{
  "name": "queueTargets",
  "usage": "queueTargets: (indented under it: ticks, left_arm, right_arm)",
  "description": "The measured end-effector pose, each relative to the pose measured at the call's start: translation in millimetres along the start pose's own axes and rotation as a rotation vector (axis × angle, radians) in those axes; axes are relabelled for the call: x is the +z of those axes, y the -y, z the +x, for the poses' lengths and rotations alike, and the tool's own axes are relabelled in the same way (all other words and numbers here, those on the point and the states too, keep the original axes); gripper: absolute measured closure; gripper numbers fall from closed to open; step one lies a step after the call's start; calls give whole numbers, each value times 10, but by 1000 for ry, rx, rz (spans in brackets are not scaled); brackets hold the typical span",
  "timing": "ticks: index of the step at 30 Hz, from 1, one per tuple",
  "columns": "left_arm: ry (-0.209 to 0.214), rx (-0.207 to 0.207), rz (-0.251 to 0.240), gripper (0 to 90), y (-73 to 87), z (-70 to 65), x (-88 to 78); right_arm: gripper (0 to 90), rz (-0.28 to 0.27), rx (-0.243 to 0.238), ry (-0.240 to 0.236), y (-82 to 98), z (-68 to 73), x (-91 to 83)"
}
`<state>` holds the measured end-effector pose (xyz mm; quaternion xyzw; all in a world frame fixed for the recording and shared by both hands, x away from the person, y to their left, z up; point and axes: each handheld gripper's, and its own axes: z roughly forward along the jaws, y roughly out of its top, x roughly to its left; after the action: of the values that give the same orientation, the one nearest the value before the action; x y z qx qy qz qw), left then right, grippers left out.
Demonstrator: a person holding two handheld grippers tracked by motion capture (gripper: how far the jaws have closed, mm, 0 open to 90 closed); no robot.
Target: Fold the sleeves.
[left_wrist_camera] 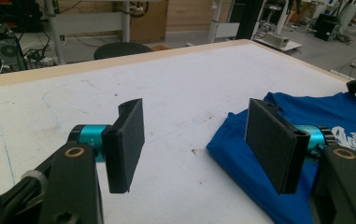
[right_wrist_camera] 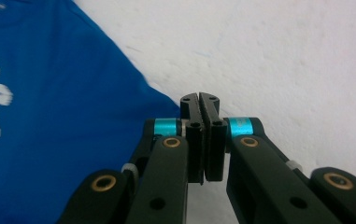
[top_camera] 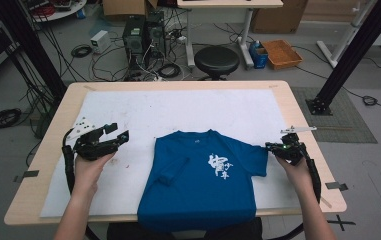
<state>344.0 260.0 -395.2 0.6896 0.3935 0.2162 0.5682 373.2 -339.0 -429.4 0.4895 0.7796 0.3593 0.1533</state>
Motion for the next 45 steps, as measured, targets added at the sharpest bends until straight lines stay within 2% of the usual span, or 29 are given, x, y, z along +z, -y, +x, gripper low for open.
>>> queueTargets:
  ticks: [2,6,14,19,25,26,27,29,31,35,38,43,45]
  left_arm:
    - [10,-17,-2,378,-3,-2,4]
    - [26,-39,7,378,-32,-8,13]
    - [58,-40,50,378,-42,-30,50]
    - [72,-37,65,379,-41,-49,74]
    - [82,-38,77,379,-35,-67,101]
    - [86,-37,78,379,-34,-67,105]
    - [89,-37,79,379,-32,-71,110]
    - [90,-37,84,379,-28,-74,119]
    - [90,-34,87,378,-26,-74,124]
    - [92,-38,88,379,-24,-74,134]
    - [92,-37,91,379,-23,-86,143]
    - [96,-31,91,378,-27,-114,156]
    - [98,-32,97,377,-27,-125,158]
  right_arm:
    - [897,-29,-15,1,-91,140,-108]
    - [896,-29,-55,14,-213,383,-183]
    - [897,-51,-141,17,-459,939,-188]
    - [896,-32,-210,16,-603,1320,-59]
    - [894,11,-296,-5,-670,1744,237]
    - [876,19,-309,-1,-669,1804,288]
    - [816,26,-316,-12,-666,1842,334]
    - [747,25,-315,-19,-660,1866,380]
    - [718,2,-302,-20,-644,1812,339]
    - [695,-52,-236,-33,-557,1572,112]
    - [695,-74,-201,-63,-394,1454,-49]
    - [718,-46,-229,-92,-96,1442,-101]
    - [745,-16,-267,-94,-16,1481,-68]
